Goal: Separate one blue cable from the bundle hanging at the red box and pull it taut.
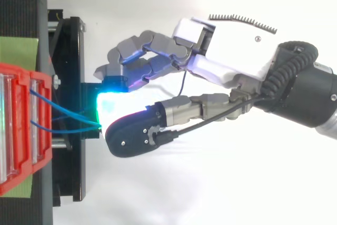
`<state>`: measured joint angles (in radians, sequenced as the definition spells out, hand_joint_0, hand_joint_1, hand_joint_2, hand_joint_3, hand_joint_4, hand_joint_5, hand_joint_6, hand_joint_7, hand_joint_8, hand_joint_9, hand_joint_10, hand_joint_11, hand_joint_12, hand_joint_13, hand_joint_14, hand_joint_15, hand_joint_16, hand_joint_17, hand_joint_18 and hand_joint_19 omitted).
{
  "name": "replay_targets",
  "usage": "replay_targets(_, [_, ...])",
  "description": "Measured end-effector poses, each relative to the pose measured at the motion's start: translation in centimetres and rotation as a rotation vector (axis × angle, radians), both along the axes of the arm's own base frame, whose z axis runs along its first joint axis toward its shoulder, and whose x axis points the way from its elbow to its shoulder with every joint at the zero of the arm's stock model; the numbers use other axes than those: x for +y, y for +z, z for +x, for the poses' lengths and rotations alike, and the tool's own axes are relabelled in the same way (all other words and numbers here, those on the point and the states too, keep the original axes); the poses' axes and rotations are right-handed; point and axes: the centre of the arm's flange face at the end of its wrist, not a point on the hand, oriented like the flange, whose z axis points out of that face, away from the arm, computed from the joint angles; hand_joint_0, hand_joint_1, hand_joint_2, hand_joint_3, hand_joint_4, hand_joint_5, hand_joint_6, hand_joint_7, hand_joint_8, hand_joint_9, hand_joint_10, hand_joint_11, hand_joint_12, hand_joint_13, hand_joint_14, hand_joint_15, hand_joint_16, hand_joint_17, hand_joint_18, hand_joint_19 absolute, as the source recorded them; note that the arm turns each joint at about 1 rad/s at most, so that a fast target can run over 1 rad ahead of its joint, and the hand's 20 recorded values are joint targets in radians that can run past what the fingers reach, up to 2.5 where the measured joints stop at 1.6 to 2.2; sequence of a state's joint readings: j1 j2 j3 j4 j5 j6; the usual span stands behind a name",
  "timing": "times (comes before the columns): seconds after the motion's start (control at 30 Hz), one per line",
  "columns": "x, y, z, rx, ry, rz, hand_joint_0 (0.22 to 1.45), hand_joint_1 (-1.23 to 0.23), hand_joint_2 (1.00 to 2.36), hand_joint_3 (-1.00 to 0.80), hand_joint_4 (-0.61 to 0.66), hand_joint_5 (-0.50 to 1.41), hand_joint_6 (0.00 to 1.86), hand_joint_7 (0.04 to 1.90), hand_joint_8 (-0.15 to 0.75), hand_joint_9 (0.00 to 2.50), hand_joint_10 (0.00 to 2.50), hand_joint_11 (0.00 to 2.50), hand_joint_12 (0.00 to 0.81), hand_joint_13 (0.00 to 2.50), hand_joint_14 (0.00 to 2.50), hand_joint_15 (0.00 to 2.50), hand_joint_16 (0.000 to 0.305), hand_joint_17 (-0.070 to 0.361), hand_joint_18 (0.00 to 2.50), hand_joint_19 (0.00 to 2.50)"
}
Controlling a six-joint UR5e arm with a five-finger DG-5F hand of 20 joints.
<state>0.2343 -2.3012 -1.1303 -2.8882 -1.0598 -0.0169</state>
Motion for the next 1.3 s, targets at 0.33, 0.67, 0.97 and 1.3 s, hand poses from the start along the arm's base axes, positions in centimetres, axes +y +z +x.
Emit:
replay_targets(0.33, [0.08,-0.02,-0.04,0.002,-0.002,0.000,0.51,-0.48,1.00,-0.50,0.20,-0.12,0.87,1.16,0.375,0.84,0.01,0.39,0.323,0.54,0.00,0.12,0.036,0.081,0.44,0.14])
replay_targets(0.67, [0.20,-0.04,-0.06,0.003,-0.001,0.004,0.44,-0.83,1.00,-0.50,0.21,-0.13,0.88,1.13,0.395,0.86,0.01,0.44,0.349,0.56,0.00,0.12,0.041,0.092,0.48,0.12])
replay_targets(0.97, [0.30,-0.04,-0.07,0.003,-0.001,0.007,0.68,-0.91,1.01,-0.38,0.12,-0.13,0.88,1.27,0.350,0.84,0.01,0.47,0.305,0.53,0.00,0.12,0.033,0.073,0.44,0.14])
replay_targets(1.3, [0.32,-0.03,-0.07,0.001,-0.001,0.010,0.77,-1.02,1.00,-0.50,0.15,-0.15,0.90,1.20,0.331,0.80,0.01,0.48,0.307,0.52,0.00,0.11,0.034,0.076,0.44,0.11])
